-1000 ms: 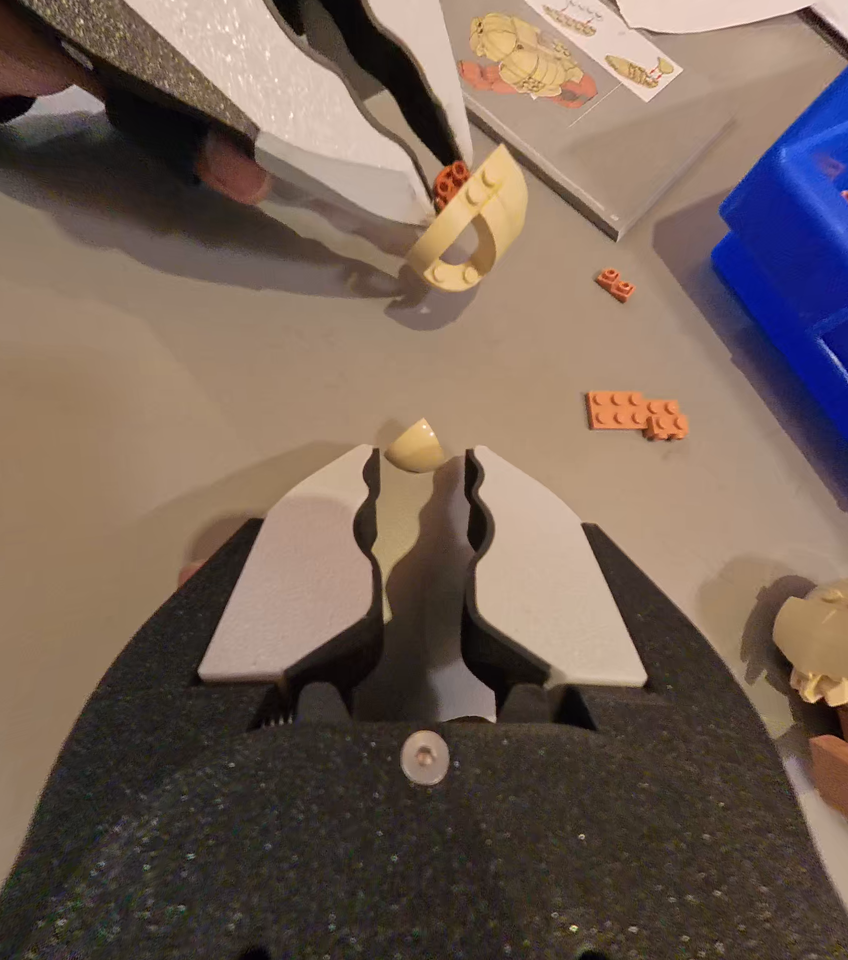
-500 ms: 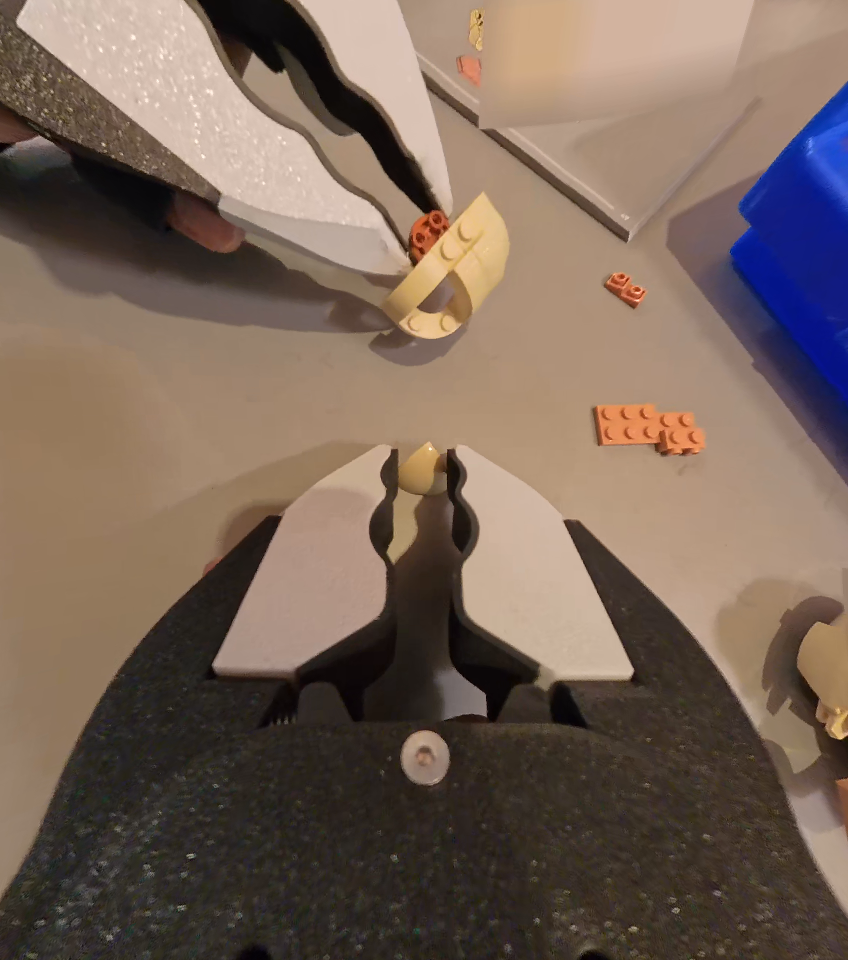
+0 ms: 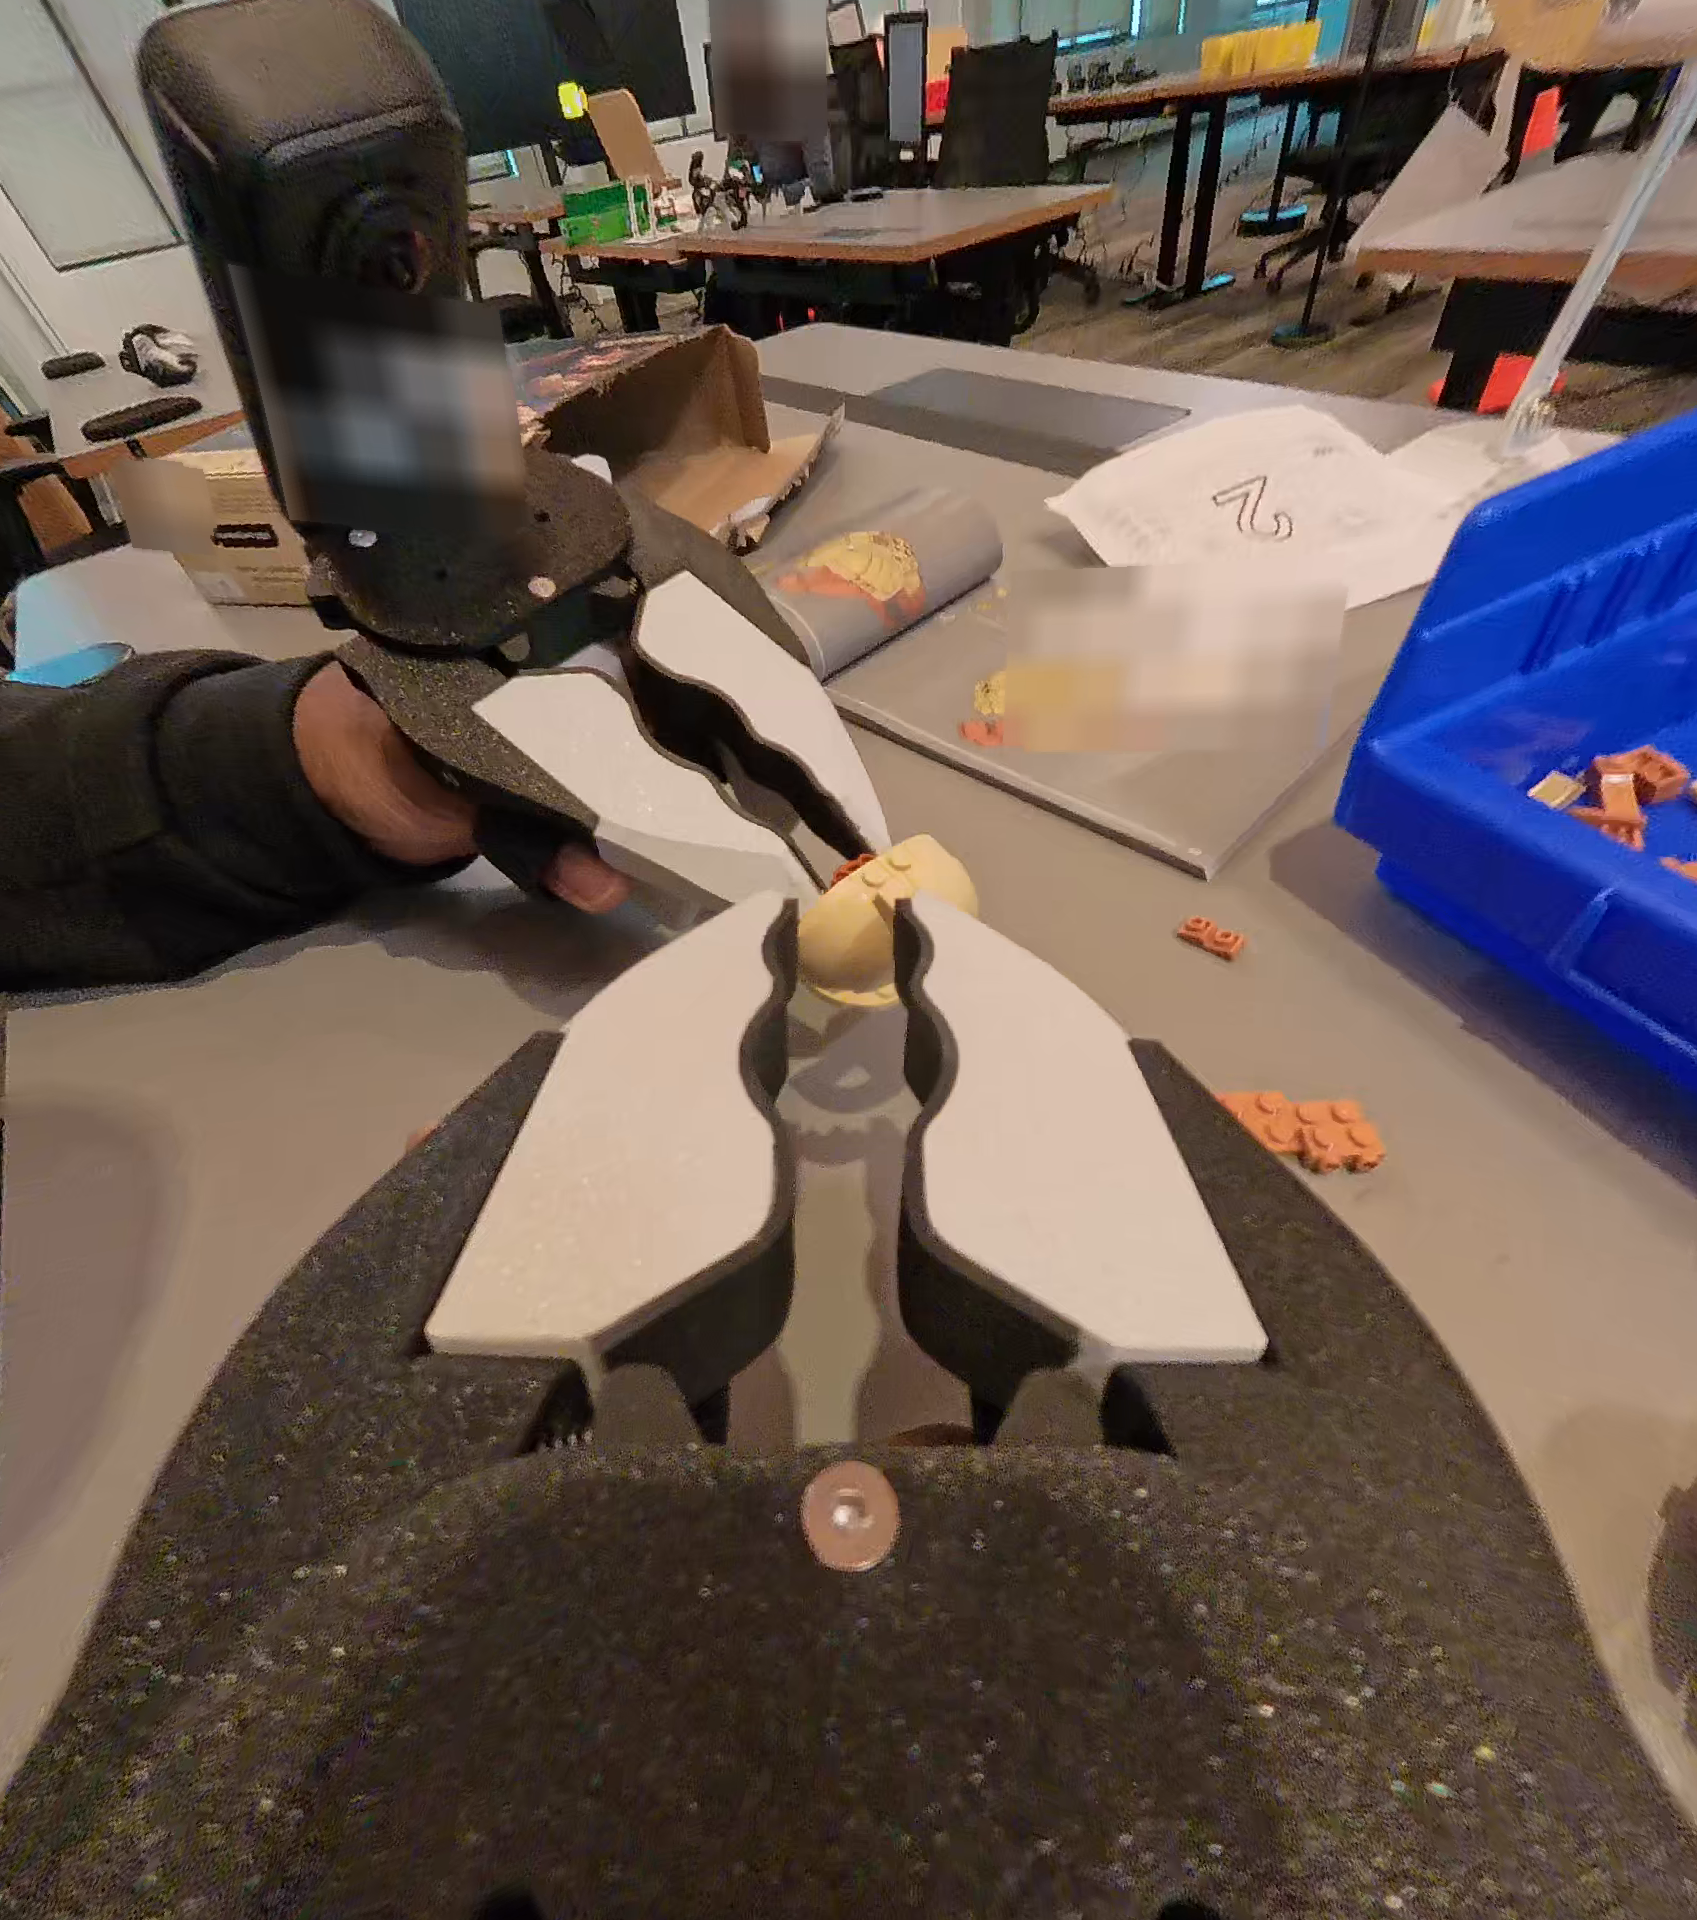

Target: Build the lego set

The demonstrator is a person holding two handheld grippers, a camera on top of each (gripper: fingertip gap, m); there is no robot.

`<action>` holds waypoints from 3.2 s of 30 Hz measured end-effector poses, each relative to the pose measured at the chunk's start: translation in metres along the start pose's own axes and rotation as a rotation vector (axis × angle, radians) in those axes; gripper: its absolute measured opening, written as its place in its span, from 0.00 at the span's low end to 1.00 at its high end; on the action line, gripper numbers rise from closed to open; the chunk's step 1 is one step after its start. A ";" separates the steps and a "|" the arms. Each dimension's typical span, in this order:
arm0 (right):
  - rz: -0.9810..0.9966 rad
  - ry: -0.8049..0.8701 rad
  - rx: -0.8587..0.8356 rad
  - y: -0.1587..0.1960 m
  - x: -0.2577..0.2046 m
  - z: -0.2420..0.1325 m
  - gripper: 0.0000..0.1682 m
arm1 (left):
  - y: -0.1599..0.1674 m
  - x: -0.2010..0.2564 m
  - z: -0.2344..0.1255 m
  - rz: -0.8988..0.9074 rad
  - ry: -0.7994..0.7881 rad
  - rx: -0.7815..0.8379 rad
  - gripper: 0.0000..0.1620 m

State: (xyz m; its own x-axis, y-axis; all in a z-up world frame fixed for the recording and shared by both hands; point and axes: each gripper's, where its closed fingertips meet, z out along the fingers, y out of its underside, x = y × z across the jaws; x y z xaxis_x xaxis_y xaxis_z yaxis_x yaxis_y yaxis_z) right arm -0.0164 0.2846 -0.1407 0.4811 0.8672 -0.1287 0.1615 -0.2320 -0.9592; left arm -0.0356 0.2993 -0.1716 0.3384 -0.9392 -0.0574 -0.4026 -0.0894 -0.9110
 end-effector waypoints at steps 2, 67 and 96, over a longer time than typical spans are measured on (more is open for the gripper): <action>-0.031 -0.008 -0.003 0.000 -0.004 0.001 0.10 | -0.005 0.003 -0.001 -0.015 0.018 0.033 0.09; -0.208 0.109 0.158 -0.030 -0.017 -0.003 0.10 | -0.042 0.016 -0.017 -0.163 0.168 0.319 0.08; -0.125 0.088 0.357 -0.061 -0.028 -0.013 0.11 | -0.071 0.023 -0.035 -0.202 0.183 0.598 0.08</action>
State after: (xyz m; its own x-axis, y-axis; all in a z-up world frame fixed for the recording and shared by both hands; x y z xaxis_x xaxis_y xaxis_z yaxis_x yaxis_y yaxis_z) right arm -0.0284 0.2682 -0.0753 0.5514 0.8342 0.0018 -0.0795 0.0547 -0.9953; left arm -0.0294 0.2721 -0.0940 0.1867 -0.9692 0.1607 0.2135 -0.1196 -0.9696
